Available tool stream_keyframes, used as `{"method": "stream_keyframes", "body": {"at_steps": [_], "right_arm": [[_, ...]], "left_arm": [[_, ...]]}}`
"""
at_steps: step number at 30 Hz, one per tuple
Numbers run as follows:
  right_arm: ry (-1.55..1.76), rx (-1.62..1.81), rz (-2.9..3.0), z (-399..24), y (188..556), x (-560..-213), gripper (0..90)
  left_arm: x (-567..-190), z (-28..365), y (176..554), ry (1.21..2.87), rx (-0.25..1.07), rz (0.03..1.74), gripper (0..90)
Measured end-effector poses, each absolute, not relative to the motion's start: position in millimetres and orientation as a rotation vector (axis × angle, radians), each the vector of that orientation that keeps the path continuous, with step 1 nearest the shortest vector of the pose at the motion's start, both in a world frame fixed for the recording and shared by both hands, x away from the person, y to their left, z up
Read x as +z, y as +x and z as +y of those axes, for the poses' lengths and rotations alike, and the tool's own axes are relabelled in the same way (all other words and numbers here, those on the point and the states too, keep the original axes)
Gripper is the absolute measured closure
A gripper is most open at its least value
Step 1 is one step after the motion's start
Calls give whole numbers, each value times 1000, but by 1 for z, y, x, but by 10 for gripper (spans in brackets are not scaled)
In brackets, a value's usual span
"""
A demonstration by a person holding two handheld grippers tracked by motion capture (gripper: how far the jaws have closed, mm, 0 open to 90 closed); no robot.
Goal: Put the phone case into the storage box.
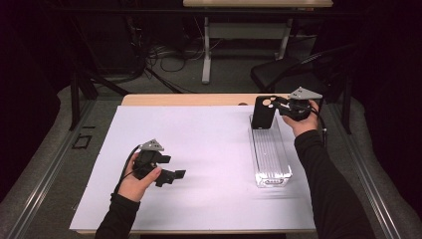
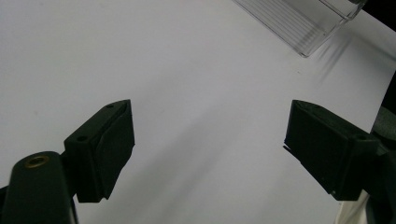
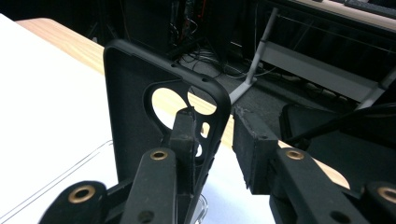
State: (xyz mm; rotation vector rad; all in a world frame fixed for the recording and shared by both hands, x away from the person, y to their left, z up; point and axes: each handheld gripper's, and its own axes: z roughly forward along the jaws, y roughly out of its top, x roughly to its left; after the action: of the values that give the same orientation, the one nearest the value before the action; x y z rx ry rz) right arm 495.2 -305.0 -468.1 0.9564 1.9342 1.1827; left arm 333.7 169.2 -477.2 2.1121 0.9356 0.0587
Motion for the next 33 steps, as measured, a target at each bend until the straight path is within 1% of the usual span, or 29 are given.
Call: {"method": "stream_keyframes", "body": {"at_steps": [11,16,26,30,33], "right_arm": [[1067,1183,1902,-307,486,-465,557],[1069,1135,1921,-307,479,-462,555],[1068,1161,1957,-301,459,-454,549],[1059,1139,1971,-298,452,-451,503],[1071,1129,1979,-297,447,-447,495]], "left_arm": [[-476,169,334,2112,60,934,163],[-476,169,334,2111,59,931,163],[-476,164,333,2119,54,916,163],[-476,163,333,2117,56,913,163],[-476,163,334,2114,46,915,163]]}}
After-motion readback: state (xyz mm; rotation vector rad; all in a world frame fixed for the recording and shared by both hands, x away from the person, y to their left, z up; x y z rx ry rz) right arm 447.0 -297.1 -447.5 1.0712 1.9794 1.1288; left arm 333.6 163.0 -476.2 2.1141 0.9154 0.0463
